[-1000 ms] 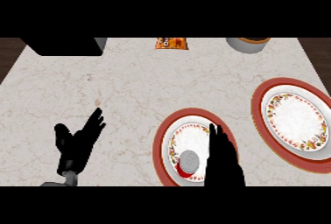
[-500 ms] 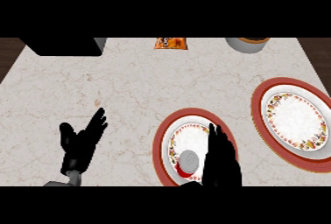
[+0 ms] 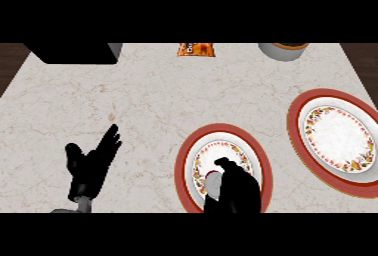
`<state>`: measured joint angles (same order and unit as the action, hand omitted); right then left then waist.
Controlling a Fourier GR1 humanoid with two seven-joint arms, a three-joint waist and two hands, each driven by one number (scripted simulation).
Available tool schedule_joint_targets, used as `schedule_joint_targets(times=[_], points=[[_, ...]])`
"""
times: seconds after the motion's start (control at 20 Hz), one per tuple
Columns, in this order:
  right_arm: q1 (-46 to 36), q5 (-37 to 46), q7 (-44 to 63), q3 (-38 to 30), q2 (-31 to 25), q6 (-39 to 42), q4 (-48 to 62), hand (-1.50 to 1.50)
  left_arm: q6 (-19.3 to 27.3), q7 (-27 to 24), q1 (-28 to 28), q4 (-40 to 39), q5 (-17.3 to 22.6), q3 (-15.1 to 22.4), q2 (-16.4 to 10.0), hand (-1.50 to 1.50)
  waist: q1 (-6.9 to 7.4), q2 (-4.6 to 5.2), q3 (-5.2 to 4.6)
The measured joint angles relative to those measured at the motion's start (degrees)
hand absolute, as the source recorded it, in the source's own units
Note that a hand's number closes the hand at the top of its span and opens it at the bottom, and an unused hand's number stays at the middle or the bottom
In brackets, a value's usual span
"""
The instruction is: Pick the can from the plate and place it in the plate
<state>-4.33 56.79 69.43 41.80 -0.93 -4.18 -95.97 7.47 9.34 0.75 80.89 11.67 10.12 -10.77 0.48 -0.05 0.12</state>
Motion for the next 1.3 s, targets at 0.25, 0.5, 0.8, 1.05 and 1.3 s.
schedule_joint_targets(times=[0.25, 0.5, 0.8, 1.05, 1.3], points=[[-1.3, 1.0, -1.1, -0.5, 0.1, 0.6, 1.9, 1.50, 0.1, 1.6, 0.2, 1.0, -0.1, -0.5, 0.0, 0.00, -0.18, -0.13, -0.10], [-1.4, 4.7, -1.9, -0.4, 0.1, 1.0, 2.0, 1.50, 0.3, 0.8, -0.6, -0.5, -0.9, -0.6, 1.2, 0.00, -0.43, -0.18, -0.01], [-9.4, 12.5, -2.1, -14.4, 0.2, -1.6, 7.5, 1.50, -0.7, 1.3, -0.8, 0.4, -0.4, -1.4, 0.1, 0.00, 0.05, 0.54, -0.13], [-17.9, 20.6, -1.8, -28.1, -1.7, -3.6, 12.5, 1.50, -0.8, 1.4, -1.4, 1.0, -0.5, -0.9, 0.4, 0.00, 0.88, 1.39, -0.24], [-26.4, 30.5, -0.8, -38.2, -3.9, -5.6, 17.0, 1.50, -1.3, 1.6, -2.2, 1.0, -0.9, -0.2, 0.4, 0.00, 2.70, 1.86, -0.30]])
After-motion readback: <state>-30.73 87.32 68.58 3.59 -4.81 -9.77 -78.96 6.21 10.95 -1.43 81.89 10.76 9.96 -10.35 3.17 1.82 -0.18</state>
